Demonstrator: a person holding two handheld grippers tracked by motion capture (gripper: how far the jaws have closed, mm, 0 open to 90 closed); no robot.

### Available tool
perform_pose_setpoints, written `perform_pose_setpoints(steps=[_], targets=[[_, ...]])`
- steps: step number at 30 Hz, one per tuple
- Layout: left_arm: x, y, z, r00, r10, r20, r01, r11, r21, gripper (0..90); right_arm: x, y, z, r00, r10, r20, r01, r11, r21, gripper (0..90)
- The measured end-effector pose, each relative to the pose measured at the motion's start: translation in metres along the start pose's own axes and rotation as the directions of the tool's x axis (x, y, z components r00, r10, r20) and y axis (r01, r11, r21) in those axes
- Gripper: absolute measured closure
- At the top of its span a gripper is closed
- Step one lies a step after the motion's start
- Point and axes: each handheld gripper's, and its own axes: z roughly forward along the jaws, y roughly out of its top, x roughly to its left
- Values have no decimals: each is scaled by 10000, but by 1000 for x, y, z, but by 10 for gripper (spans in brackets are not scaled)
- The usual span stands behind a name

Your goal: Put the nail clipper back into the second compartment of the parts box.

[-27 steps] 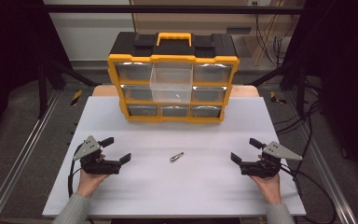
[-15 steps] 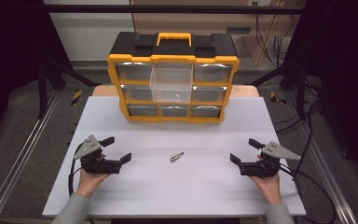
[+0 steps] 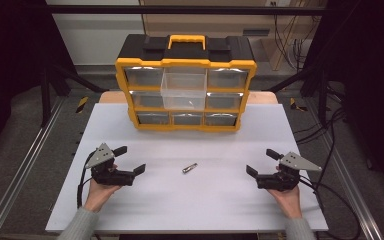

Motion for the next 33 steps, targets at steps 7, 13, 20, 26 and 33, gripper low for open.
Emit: perform_pose_setpoints(steps=[7, 13, 20, 26, 33], targets=[[-4, 4, 5, 10000, 55, 64, -57, 9998, 191, 20, 0, 0, 1, 10000, -7, 23, 7, 9999, 114, 6], [-9, 8, 13, 9998, 119, 160, -127, 9988, 463, 20, 1, -1, 2, 10000, -58, 1, 58, 9998, 210, 5], [-17, 13, 22, 9990, 275, 341, -296, 9976, 626, 19, 1, -2, 3, 10000, -37, -22, 38, 9996, 267, 5], [-23, 17, 31, 9983, 332, 471, -369, 9961, 806, 19, 1, -2, 3, 10000, -51, -26, 52, 9995, 296, 4], [-32, 21, 42, 9968, 532, 604, -593, 9928, 1041, 19, 1, -2, 3, 10000, -65, 12, 64, 9996, 286, 3]])
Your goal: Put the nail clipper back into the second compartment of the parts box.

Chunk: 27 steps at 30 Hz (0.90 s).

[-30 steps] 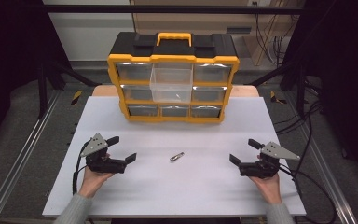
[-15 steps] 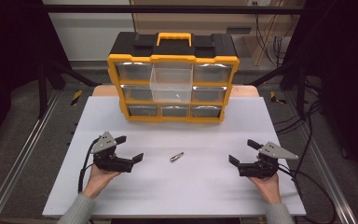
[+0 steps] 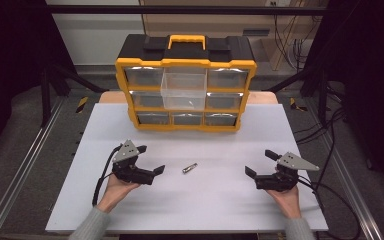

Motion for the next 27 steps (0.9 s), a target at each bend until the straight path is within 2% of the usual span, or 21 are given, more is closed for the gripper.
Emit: perform_pose_setpoints(steps=[15, 27], targets=[[-13, 7, 28, 9997, 189, 146, -198, 9978, 638, 19, 0, 0, 0, 10000, -34, -24, 34, 10000, 20, 3], [-22, 9, 51, 9990, 271, 364, -311, 9931, 1128, 20, 0, 0, 1, 10000, -25, -40, 25, 10000, 43, 3]])
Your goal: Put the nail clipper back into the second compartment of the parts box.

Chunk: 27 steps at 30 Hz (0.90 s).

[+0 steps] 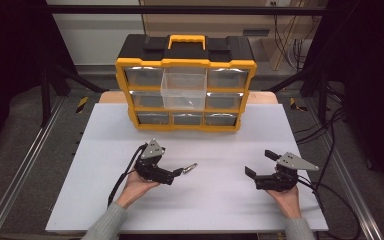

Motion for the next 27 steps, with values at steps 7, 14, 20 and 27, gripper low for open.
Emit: perform_pose_setpoints(steps=[7, 14, 20, 27], targets=[[-2, 1, 14, 10000, 24, 75, -27, 9991, 412, 21, 0, 0, 1, 10000, -10, -7, 10, 9999, 100, 3], [-6, 2, 28, 9997, 128, 192, -143, 9967, 801, 21, 0, -1, 1, 10000, -34, 0, 34, 9999, 120, 3], [-8, 0, 37, 9996, 129, 255, -157, 9938, 1101, 27, 0, -1, 1, 10000, -60, -14, 60, 9999, 138, 3], [-8, -4, 49, 9996, 228, 181, -255, 9868, 1602, 41, 0, -1, 1, 10000, -42, -43, 43, 9999, 113, 4]])
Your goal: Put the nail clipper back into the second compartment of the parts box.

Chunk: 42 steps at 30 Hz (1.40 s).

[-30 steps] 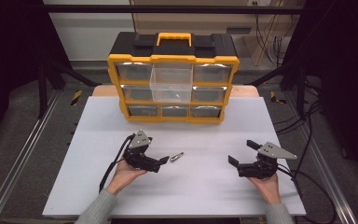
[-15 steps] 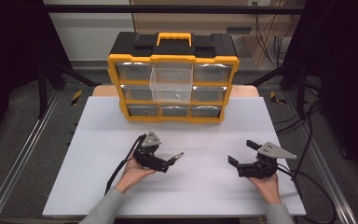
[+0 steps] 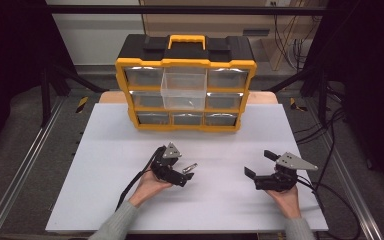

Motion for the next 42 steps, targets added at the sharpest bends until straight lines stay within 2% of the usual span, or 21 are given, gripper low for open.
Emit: perform_pose_setpoints(steps=[8, 15, 16, 17, 18, 19, 21, 22, 31, 42], targets=[[0, -1, 5, 9998, -181, 61, 179, 9994, 299, 108, 0, 0, 0, 10000, 1, 11, -1, 10000, 32, 4], [2, -2, 8, 9986, -440, 279, 426, 9979, 490, 254, 0, 0, 1, 10000, 17, 18, -17, 9999, 106, 4], [2, -2, 8, 9984, -454, 328, 437, 9978, 501, 254, 0, 0, 1, 10000, 17, 18, -17, 9999, 106, 4], [1, -2, 8, 9983, -472, 350, 454, 9977, 511, 307, 0, 0, 1, 10000, 24, 2, -24, 10000, 70, 4], [1, -2, 9, 9983, -467, 358, 447, 9975, 541, 307, 0, 0, 1, 10000, 24, 2, -24, 10000, 70, 4], [0, -2, 9, 9982, -483, 355, 462, 9973, 577, 354, -1, 0, 0, 10000, 30, -9, -30, 10000, 47, 4], [0, -2, 10, 9983, -466, 347, 444, 9972, 600, 372, -1, 0, 0, 10000, 31, -11, -31, 10000, 48, 4], [-1, -2, 10, 9985, -394, 393, 367, 9971, 669, 424, 0, 0, 0, 10000, 31, -6, -31, 10000, 51, 4], [-2, -1, 11, 9990, -289, 337, 263, 9967, 770, 590, -1, 0, 0, 10000, 23, 13, -23, 10000, 79, 4], [-3, 0, 12, 9994, -257, 240, 236, 9962, 835, 690, -1, 0, 0, 10000, 24, 22, -24, 10000, 63, 4]])
